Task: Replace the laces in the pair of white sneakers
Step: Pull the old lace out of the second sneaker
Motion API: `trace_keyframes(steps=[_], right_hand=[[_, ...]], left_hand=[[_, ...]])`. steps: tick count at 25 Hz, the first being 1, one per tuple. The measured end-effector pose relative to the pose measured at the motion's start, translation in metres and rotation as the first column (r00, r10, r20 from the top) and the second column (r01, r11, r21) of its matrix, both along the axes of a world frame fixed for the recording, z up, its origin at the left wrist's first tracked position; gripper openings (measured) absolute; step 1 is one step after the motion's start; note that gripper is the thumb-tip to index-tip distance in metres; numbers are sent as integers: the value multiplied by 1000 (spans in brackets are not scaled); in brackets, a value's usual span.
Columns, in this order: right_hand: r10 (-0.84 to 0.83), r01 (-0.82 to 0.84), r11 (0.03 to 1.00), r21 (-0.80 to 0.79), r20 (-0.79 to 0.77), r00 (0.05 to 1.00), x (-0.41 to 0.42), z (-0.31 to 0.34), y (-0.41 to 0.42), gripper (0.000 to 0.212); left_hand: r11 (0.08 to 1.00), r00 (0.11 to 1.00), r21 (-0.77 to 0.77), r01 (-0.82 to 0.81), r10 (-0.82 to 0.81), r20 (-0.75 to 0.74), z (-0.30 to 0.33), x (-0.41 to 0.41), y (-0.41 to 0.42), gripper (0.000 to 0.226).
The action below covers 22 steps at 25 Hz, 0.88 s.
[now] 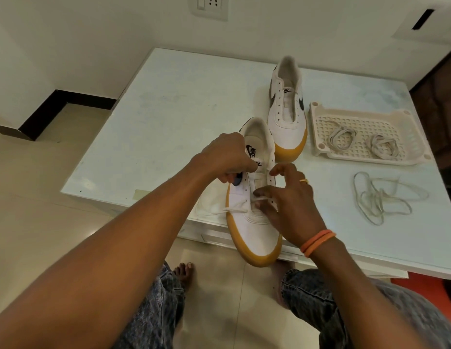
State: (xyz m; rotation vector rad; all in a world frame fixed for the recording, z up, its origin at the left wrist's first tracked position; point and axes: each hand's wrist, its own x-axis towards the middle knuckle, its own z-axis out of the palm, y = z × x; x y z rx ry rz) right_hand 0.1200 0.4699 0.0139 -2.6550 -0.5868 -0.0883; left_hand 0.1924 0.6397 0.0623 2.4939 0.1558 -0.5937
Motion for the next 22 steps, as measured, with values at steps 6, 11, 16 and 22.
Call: trace_keyframes(steps=[6, 11, 16, 22], right_hand=[[-101, 243, 882, 405, -340, 935, 13, 16, -12, 10], [-339, 577, 624, 528, -482, 808, 32, 30, -55, 10], [-140, 145, 940, 308, -40, 989, 11, 12, -16, 22], [-68, 69, 997, 21, -68, 995, 1, -3, 5, 8]], left_hand=[[1000, 1000, 17, -1, 2, -3, 0, 0, 1, 23], [1000, 1000, 16, 6, -6, -5, 0, 0, 0, 23], [1000, 1000, 21, 4, -4, -3, -1, 0, -1, 23], [1000, 1000, 19, 11, -11, 0, 1, -1, 0, 26]])
